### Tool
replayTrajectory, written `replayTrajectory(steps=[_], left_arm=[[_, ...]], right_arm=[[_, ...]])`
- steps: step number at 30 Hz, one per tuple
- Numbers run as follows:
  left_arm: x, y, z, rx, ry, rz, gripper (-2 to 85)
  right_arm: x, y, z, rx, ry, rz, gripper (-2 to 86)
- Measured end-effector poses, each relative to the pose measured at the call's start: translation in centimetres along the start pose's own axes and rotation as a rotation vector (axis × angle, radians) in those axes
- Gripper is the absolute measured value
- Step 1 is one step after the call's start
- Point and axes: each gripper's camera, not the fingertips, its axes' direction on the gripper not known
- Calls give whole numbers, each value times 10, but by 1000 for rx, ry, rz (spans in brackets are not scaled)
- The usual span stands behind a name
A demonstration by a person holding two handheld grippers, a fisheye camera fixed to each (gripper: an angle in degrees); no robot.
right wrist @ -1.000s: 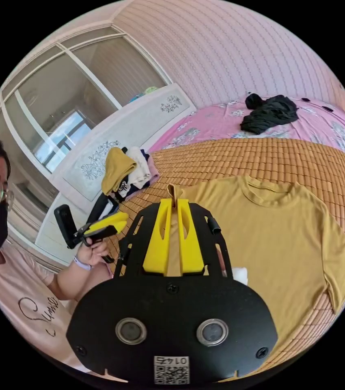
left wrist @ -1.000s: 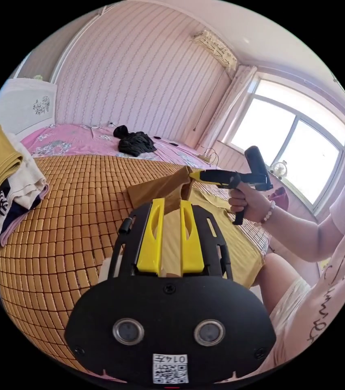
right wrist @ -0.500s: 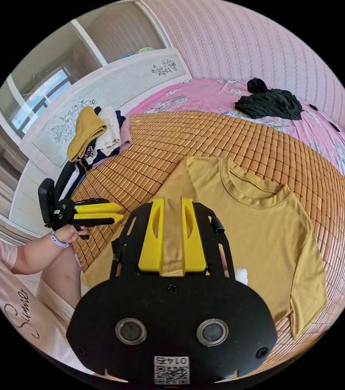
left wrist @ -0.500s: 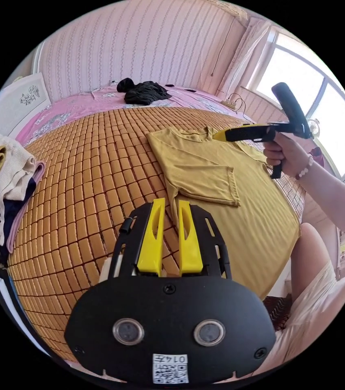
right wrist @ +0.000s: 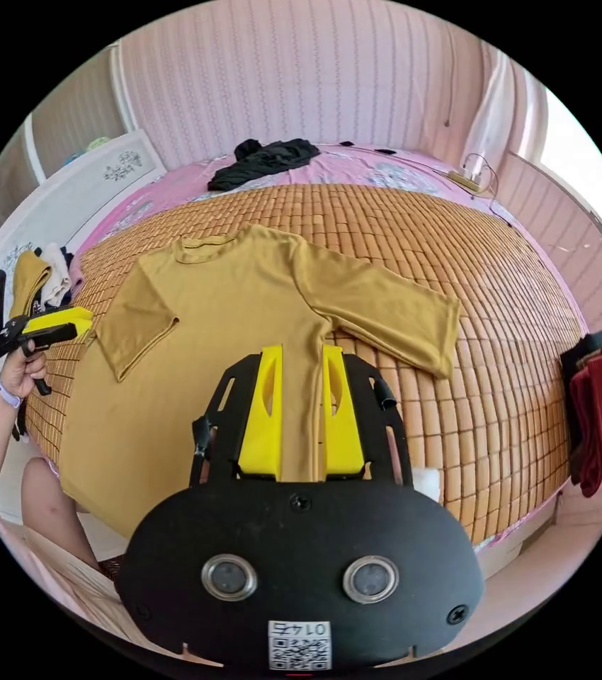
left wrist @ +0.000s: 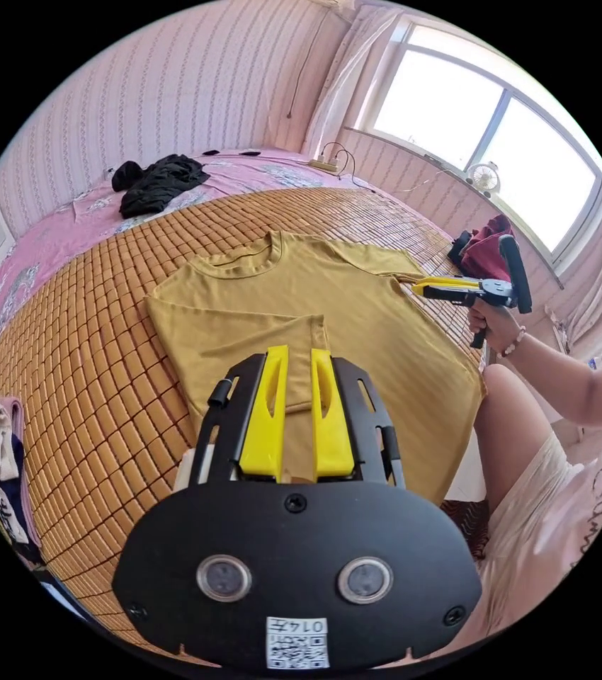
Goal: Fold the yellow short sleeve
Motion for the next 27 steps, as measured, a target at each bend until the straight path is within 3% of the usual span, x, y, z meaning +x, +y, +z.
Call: replayTrajectory(steps=[5,10,20,27], left_arm=[[35,-76,39,-68,150,52,55],[67,-162,85,-115,242,67,55],[144,-254,153,-212,209,219,54],[199,-313,215,-302,157,259,56]], right_arm=[[72,8,-10,54,-25,189,98],[120,11,-21,101,-48,240,100],[199,6,-27,53,-122,339,71],[245,15,-37,72,-310,397,27]])
